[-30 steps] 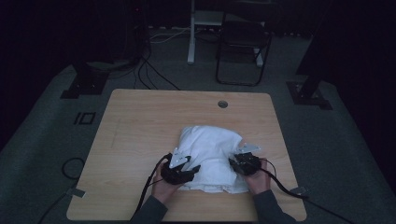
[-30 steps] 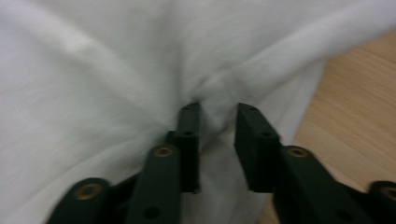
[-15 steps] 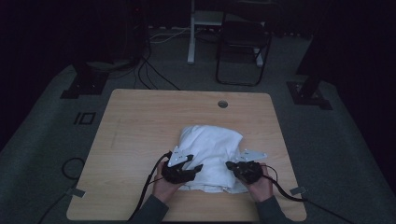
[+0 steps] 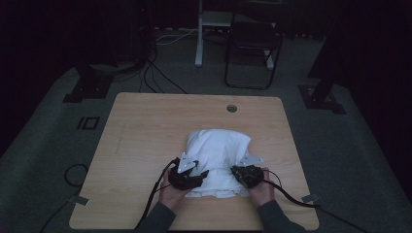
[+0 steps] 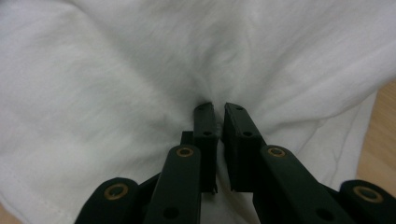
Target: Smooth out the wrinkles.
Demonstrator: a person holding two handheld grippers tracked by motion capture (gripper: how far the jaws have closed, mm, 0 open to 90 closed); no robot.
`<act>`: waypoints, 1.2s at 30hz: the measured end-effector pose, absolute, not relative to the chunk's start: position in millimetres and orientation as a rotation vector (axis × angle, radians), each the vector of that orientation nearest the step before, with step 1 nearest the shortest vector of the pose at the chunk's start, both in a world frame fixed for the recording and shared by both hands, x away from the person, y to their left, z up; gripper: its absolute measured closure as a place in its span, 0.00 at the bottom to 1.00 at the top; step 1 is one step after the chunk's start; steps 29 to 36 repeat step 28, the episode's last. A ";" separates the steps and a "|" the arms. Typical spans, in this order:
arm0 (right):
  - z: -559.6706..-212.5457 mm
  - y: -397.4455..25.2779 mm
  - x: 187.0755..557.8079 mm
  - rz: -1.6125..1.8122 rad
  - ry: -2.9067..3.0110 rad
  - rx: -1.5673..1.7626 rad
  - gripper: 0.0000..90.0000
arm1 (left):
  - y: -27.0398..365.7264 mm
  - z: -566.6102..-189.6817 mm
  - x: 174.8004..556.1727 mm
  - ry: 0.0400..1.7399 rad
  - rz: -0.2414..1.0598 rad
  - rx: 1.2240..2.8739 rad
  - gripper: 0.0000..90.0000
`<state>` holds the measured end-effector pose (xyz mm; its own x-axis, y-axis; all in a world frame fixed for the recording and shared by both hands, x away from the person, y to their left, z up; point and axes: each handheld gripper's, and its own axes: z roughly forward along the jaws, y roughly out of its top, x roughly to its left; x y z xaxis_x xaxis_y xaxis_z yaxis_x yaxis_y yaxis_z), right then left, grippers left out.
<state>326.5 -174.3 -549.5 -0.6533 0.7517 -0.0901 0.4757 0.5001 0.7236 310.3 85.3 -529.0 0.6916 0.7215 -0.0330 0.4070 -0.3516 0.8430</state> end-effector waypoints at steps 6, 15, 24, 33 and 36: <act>-550.1 -149.1 358.6 1.011 2.357 1.036 0.90 | 100.6 -526.0 331.5 0.948 0.511 1.985 0.48; -549.6 -115.5 396.0 1.083 2.371 1.026 0.87 | 134.6 -522.8 366.7 1.089 0.577 1.938 0.48; -533.5 -113.4 410.6 1.176 2.277 1.053 0.51 | 162.7 -507.6 374.9 1.158 0.583 1.830 0.45; -512.7 -138.6 392.5 1.270 2.161 1.055 0.42 | 185.6 -490.2 361.6 1.160 0.617 1.772 0.45; -512.7 -138.6 392.5 1.270 2.161 1.055 0.42 | 185.6 -490.2 361.6 1.160 0.617 1.772 0.45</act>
